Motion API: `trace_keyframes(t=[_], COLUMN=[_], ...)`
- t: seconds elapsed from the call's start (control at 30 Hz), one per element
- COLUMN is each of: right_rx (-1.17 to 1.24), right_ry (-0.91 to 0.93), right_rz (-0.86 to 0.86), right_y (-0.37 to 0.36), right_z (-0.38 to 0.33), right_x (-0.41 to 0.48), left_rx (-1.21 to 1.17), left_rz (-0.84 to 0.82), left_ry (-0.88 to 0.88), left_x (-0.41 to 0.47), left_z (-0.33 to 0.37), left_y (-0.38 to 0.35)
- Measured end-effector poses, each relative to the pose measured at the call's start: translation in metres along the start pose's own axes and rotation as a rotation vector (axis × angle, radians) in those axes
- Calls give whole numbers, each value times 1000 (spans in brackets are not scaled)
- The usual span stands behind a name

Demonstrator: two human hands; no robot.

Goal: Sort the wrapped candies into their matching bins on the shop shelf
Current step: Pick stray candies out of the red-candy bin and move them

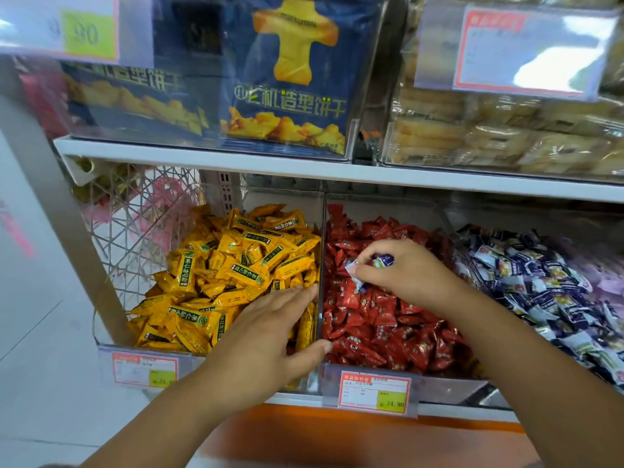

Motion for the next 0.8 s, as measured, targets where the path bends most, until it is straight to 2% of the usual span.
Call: trace_keyframes(t=[0.2, 0.33, 0.5, 0.6, 0.73, 0.8], right_rx=[24, -46, 86, 210, 118, 68], right_ry=[180, 312, 355, 307, 306, 307], right_rz=[118, 13, -121, -146, -91, -62], right_y=[3, -31, -60, -52, -35, -30], right_z=[-50, -87, -100, -95, -79, -74], right_x=[11, 37, 56, 54, 46, 44], left_rx=[33, 32, 5, 3, -12, -99], left_rz=[9, 8, 5, -19, -12, 1], left_ry=[-5, -8, -21, -21, -22, -30], left_x=[-2, -1, -2, -2, -3, -4], left_z=[-1, -1, 1, -1, 0, 4], left_y=[-1, -1, 2, -1, 2, 7])
Point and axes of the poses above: each hand's wrist, its own x-axis towards the middle knuckle, its own y-axis out of the back of the hand, z = x × y, the point moved 9 cm from there along x, towards the middle knuckle, and after that the axes turned 6 degrees about y, right-handed, at the moved point
